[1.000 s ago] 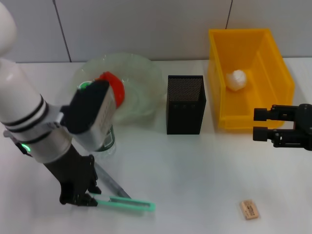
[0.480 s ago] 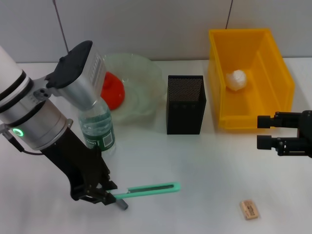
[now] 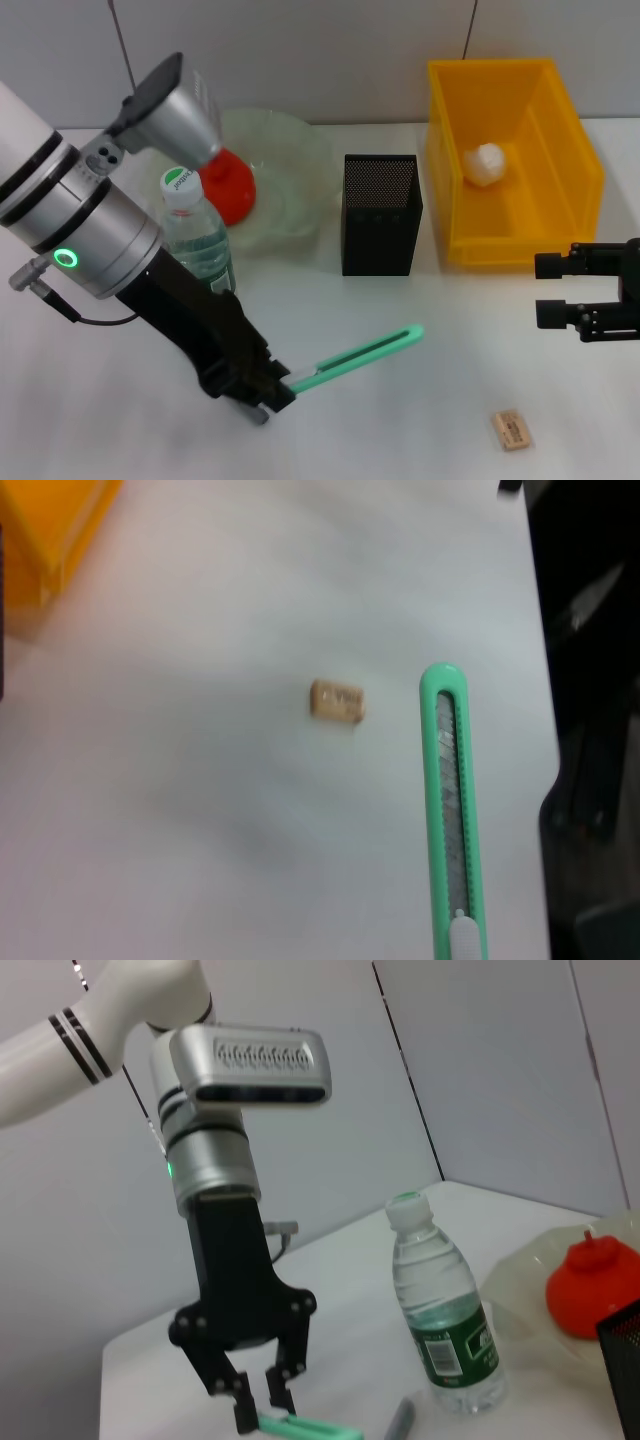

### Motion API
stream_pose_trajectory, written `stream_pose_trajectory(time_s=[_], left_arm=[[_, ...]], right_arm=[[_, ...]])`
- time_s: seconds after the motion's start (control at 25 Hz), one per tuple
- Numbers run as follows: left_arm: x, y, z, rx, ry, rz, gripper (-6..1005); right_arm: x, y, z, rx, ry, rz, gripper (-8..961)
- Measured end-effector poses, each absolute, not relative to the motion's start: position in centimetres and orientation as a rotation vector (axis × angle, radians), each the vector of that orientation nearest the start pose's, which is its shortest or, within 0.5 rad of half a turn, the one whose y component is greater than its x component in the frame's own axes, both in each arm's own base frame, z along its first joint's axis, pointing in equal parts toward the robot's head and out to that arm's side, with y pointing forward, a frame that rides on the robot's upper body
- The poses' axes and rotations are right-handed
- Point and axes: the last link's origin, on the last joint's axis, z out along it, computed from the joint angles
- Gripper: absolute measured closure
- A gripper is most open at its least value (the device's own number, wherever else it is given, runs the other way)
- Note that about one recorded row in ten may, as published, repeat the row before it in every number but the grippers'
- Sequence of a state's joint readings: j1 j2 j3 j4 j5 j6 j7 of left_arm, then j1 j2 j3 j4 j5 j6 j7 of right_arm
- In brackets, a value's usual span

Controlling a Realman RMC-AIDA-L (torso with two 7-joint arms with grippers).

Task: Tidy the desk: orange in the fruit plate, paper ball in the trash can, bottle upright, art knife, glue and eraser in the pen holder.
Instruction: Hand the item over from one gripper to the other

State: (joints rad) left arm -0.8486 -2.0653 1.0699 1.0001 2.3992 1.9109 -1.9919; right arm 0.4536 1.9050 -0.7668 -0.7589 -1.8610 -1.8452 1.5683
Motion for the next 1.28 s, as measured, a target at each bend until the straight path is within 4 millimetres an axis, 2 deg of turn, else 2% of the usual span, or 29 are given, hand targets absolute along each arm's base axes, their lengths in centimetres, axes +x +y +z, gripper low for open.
stream_pose_trajectory(time_s=[0.04,0.16,0.24,0.4,0.44,0.52,0.56,0.76,0.92,1.08,1.28], left_arm=[[-14.6,34.4,0.4,-3.268,-0.645,0.259,803],[-14.2,34.3,0.7,-3.266,-0.728,0.150,802],[-13.8,34.4,1.2,-3.250,-0.820,0.015,802],[-13.5,34.8,1.9,-3.215,-0.905,-0.117,801],[-13.3,35.1,2.4,-3.187,-0.969,-0.213,801],[-13.3,35.1,2.4,-3.187,-0.969,-0.213,801],[-12.9,35.2,2.7,-3.176,-0.997,-0.307,800],[-12.0,35.5,3.3,-3.166,-0.925,-0.472,799],[-11.5,36.2,3.6,-3.127,-0.858,-0.533,799],[-10.6,37.3,4.4,-3.068,-0.681,-0.463,798],[-9.7,37.5,5.3,-3.043,-0.510,-0.419,797]], right_arm=[[26.9,30.6,8.0,-2.855,0.663,0.751,234],[27.0,30.7,8.0,-2.861,0.648,0.739,234],[27.0,30.7,8.0,-2.863,0.636,0.736,234],[27.0,30.7,8.0,-2.869,0.621,0.724,234],[27.0,30.7,8.0,-2.872,0.616,0.713,234],[27.1,30.7,7.9,-2.874,0.613,0.706,234],[27.1,30.8,7.9,-2.876,0.608,0.697,234],[27.0,30.9,7.8,-2.883,0.586,0.687,234],[26.9,31.0,7.8,-2.887,0.580,0.682,234],[26.8,31.1,7.7,-2.884,0.579,0.683,235],[26.8,31.4,7.4,-2.864,0.585,0.679,235]])
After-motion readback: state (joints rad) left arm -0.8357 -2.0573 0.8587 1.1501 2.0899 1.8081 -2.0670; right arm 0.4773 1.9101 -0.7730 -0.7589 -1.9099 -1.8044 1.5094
